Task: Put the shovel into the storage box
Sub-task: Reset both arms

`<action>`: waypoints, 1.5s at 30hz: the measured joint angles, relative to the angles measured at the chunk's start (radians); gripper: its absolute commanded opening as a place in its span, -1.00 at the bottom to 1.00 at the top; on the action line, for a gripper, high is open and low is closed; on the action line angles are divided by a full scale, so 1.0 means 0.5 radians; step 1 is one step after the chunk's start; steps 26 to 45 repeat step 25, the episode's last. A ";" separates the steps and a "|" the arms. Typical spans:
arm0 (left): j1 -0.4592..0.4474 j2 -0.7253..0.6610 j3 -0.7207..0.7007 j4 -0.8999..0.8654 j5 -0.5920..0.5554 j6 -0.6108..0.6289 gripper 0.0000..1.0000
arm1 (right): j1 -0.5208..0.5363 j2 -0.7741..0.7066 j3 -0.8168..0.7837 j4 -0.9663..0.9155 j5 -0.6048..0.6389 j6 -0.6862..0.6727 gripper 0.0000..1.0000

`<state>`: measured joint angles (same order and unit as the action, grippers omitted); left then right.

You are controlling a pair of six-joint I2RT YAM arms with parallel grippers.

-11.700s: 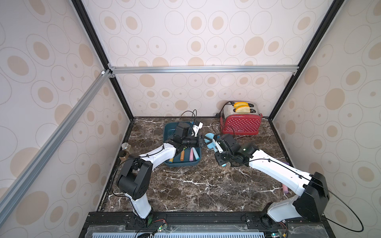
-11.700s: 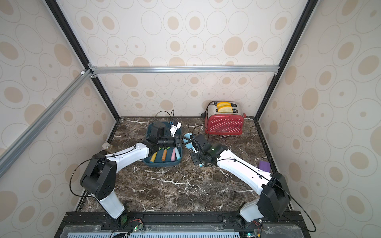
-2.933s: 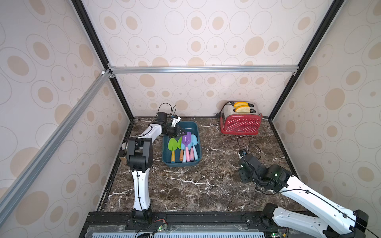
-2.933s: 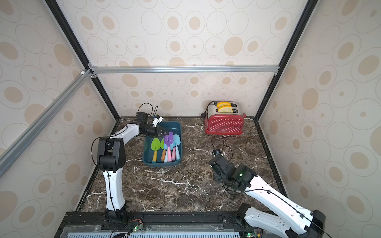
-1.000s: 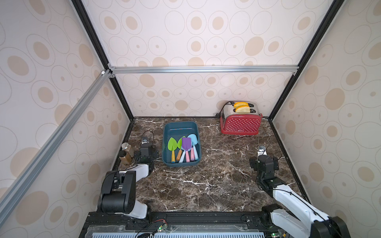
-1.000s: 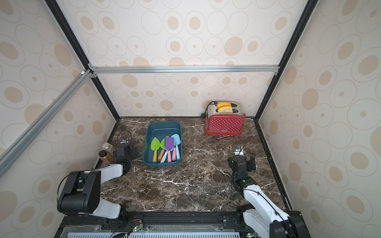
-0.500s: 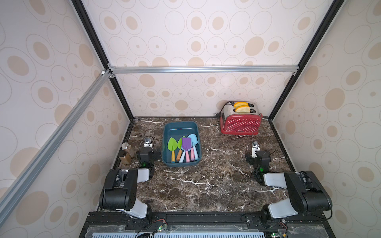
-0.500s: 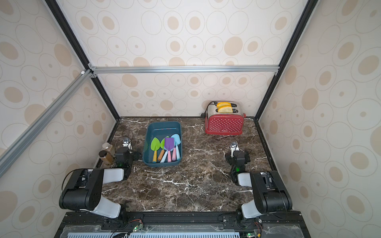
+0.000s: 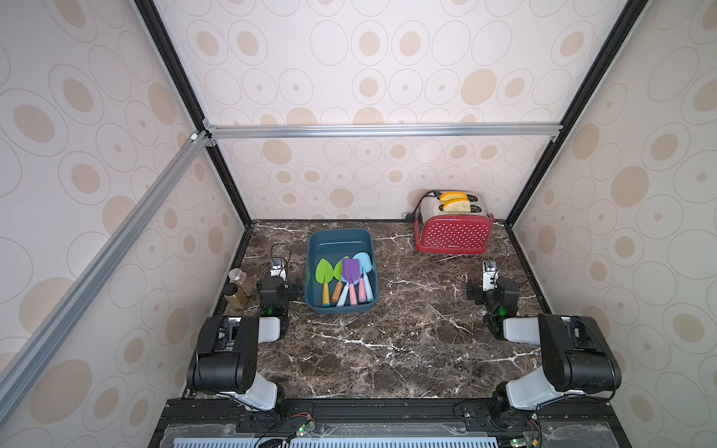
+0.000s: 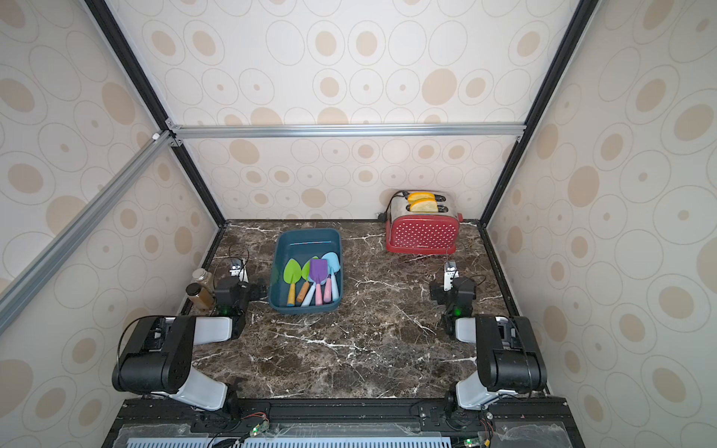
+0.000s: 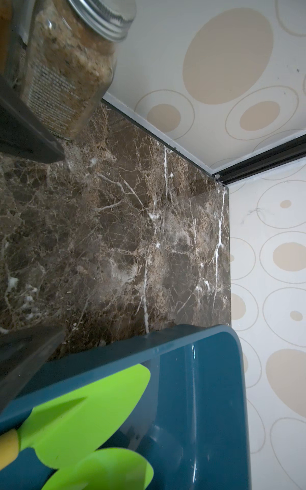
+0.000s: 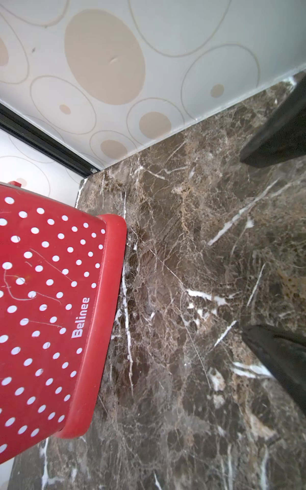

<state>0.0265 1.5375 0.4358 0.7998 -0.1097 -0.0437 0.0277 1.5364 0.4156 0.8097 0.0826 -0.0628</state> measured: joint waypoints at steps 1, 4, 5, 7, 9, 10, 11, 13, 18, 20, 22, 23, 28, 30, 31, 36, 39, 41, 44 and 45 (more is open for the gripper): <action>0.000 0.000 0.000 0.001 0.001 0.000 0.98 | 0.000 0.000 0.000 -0.008 -0.005 0.003 1.00; -0.001 0.000 -0.009 0.007 0.000 0.002 0.98 | 0.000 0.000 0.000 -0.031 -0.027 0.005 1.00; -0.001 0.000 -0.011 0.008 0.000 0.002 0.98 | 0.000 0.000 0.000 -0.036 -0.031 0.005 1.00; -0.001 0.000 -0.013 0.011 0.000 0.002 0.98 | 0.000 0.000 0.000 -0.039 -0.041 0.005 1.00; -0.001 0.000 -0.013 0.014 0.000 0.006 0.98 | 0.000 0.000 0.000 -0.040 -0.043 0.005 1.00; -0.001 0.000 -0.013 0.014 0.000 0.008 0.98 | 0.000 0.000 0.000 -0.041 -0.044 0.005 1.00; -0.001 0.000 -0.013 0.014 0.000 0.008 0.98 | 0.000 0.000 0.000 -0.043 -0.044 0.005 1.00; -0.001 0.000 -0.013 0.015 0.000 0.008 0.98 | 0.000 0.000 0.000 -0.043 -0.045 0.005 1.00; -0.001 0.000 -0.013 0.014 0.000 0.014 0.98 | 0.000 0.000 0.000 -0.046 -0.050 0.005 1.00; -0.001 0.000 -0.013 0.014 -0.001 0.014 0.98 | 0.000 0.000 0.000 -0.050 -0.050 0.005 1.00; -0.001 0.000 -0.013 0.014 -0.002 0.015 0.98 | 0.000 0.000 0.000 -0.050 -0.050 0.005 1.00; -0.001 0.000 -0.013 0.014 -0.002 0.015 0.98 | 0.000 0.000 0.000 -0.050 -0.050 0.005 1.00; -0.001 0.000 -0.013 0.014 -0.002 0.015 0.98 | 0.000 0.000 0.000 -0.050 -0.050 0.005 1.00; -0.001 0.000 -0.013 0.014 -0.002 0.015 0.98 | 0.000 0.000 0.000 -0.050 -0.050 0.005 1.00; -0.001 0.000 -0.013 0.014 -0.002 0.015 0.98 | 0.000 0.000 0.000 -0.050 -0.050 0.005 1.00; -0.001 0.000 -0.013 0.014 -0.002 0.015 0.98 | 0.000 0.000 0.000 -0.050 -0.050 0.005 1.00; -0.001 0.000 -0.013 0.014 -0.002 0.015 0.98 | 0.000 0.000 0.000 -0.050 -0.050 0.005 1.00; -0.001 0.000 -0.013 0.014 -0.002 0.015 0.98 | 0.000 0.000 0.000 -0.050 -0.050 0.005 1.00; -0.001 0.000 -0.013 0.014 -0.002 0.015 0.98 | 0.000 0.000 0.000 -0.050 -0.050 0.005 1.00; -0.001 0.000 -0.013 0.014 -0.002 0.015 0.98 | 0.000 0.000 0.000 -0.050 -0.050 0.005 1.00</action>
